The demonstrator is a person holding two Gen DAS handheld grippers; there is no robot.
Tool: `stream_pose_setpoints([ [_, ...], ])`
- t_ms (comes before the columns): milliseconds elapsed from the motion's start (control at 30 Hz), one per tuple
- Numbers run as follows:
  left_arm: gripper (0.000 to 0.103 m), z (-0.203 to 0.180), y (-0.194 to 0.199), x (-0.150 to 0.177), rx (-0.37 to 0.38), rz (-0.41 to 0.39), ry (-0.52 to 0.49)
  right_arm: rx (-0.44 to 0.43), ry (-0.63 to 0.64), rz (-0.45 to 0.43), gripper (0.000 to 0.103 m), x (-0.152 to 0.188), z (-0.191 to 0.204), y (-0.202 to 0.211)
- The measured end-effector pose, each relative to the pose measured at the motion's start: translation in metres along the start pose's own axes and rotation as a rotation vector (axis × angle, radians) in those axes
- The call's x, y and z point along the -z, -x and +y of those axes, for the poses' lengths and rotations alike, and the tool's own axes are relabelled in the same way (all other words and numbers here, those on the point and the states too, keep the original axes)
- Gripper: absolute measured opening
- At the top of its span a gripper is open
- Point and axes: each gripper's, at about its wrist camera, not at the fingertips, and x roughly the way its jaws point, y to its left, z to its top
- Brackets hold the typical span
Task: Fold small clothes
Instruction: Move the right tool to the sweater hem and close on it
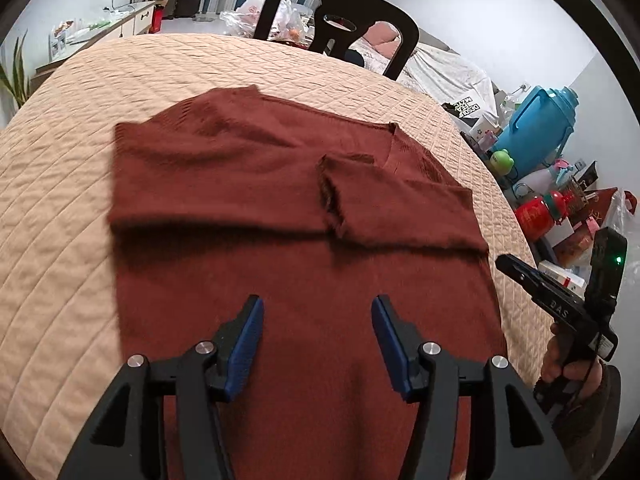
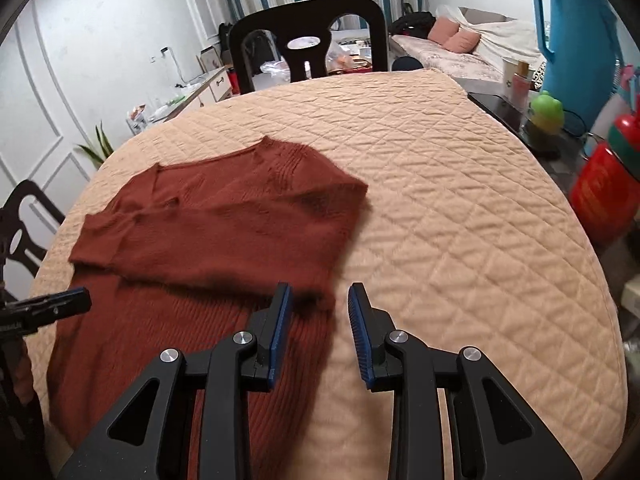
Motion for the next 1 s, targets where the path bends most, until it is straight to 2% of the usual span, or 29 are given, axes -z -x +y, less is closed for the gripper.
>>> stream_pose_setpoints([
  [100,0.062,0.008,0.014,0.018,-0.028,-0.017,-0.009,-0.026,0.013,-0.001,0.032,0.019,0.007,0.011],
  [167,0.062,0.013,0.022,0.029,-0.049,-0.023,-0.012,-0.022,0.015,0.013,0.039,0.031,0.013,0.014],
  [333,0.063,0.024,0.044,0.060,-0.085,-0.040,-0.025,0.032,0.012,0.047,0.039,0.058,0.019,0.020],
  [433,0.063,0.028,0.057,0.078,-0.130,-0.062,-0.047,0.008,-0.004,0.042,0.039,0.075,0.021,0.031],
  [567,0.063,0.037,0.070,0.095,-0.119,-0.075,-0.020,-0.036,-0.013,0.017,0.039,0.097,0.026,0.049],
  [800,0.063,0.049,0.080,0.118,-0.111,-0.088,0.028,-0.062,-0.029,0.000,0.039,0.120,0.032,0.061],
  [1000,0.063,0.053,0.082,0.126,-0.074,-0.095,0.080,-0.052,-0.029,-0.011,0.039,0.129,0.035,0.062],
])
